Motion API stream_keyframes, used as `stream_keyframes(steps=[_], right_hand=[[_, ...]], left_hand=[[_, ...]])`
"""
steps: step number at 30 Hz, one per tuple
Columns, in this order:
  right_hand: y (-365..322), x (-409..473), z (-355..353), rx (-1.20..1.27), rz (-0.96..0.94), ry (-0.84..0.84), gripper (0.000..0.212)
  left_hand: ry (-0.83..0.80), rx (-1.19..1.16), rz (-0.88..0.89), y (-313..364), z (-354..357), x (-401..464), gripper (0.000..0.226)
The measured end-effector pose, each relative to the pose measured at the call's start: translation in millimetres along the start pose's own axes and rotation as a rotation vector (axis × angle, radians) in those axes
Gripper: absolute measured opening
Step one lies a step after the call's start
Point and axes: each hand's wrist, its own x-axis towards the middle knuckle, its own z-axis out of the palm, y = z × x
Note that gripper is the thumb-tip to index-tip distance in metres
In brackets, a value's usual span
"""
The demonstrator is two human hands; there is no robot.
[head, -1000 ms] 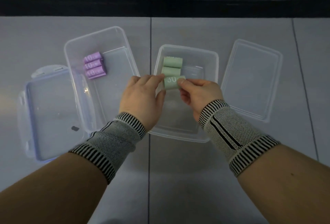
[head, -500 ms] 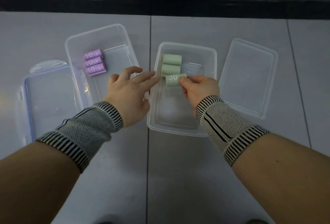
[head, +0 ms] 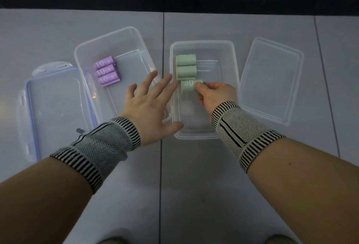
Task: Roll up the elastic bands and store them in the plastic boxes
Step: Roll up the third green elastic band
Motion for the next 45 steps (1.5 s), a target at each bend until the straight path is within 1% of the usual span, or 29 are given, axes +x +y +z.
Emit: stream_keyframes(steps=[3,6,10,15,19,21,25,30,37,45], right_hand=[[2,3,-4,-0.025,-0.002,-0.011,0.03],[2,6,-6,-0.027,-0.004,-0.014,0.027],[1,9,-7,-0.038,-0.013,0.007,0.028],[0,12,-14,-0.042,-0.018,0.034,0.029],[-3,13,-21,-0.037,-0.028,0.102,0.03],[-3,10,-19,-0.043,-0.013,0.084,0.032],[-2,3,-5,-0.076,-0.026,0.024,0.029],[-2,9,1,-0.065,-0.012,0.083,0.026],[-3,11,2,-0.102,-0.026,0.076,0.032],[-3,11,5,-0.133,-0.018,0.038,0.029]], left_hand=[[-0.05,0.033,0.009,-6,-2,-1,0.111],[-0.067,0.068,0.035,-12,-9,-2,0.112],[-0.079,0.082,0.024,-14,-11,-4,0.116],[-0.088,0.086,-0.021,-3,-10,-2,0.118],[-0.096,0.106,-0.034,7,-12,5,0.122],[-0.103,0.123,-0.028,11,-15,13,0.124],[-0.122,0.096,-0.019,10,-18,26,0.125],[-0.144,0.038,-0.018,7,-17,28,0.126],[-0.14,-0.032,-0.01,6,-13,28,0.126],[-0.141,-0.04,0.001,5,-14,28,0.126]])
